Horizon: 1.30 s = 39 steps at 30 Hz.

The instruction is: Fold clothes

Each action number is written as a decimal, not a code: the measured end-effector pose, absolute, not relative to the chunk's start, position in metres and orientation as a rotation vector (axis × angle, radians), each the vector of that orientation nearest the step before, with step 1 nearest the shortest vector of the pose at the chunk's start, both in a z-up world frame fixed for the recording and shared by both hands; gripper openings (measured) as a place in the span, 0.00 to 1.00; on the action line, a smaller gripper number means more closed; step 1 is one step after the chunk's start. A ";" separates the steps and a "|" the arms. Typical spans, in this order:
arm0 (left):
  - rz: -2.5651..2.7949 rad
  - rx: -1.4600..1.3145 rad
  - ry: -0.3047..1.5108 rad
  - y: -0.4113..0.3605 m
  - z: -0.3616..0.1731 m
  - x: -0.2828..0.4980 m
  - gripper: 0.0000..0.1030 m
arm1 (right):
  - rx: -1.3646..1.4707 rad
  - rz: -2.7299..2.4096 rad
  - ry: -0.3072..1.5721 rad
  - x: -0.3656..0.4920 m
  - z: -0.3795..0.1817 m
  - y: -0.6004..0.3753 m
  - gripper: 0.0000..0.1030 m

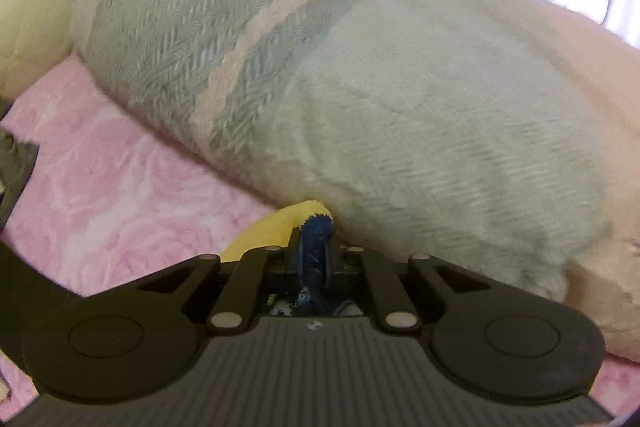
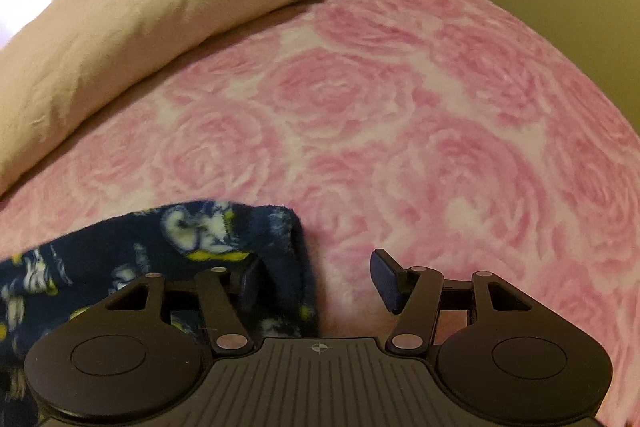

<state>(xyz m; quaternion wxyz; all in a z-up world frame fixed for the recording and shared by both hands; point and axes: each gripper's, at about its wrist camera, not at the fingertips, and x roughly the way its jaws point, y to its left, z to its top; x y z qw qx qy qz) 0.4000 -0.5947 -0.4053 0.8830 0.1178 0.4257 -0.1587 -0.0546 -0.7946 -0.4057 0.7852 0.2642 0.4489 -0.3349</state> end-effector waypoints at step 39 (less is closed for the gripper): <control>-1.393 0.883 0.556 -0.744 -0.435 0.149 0.04 | 0.230 -0.295 0.910 0.033 -0.417 -0.795 0.03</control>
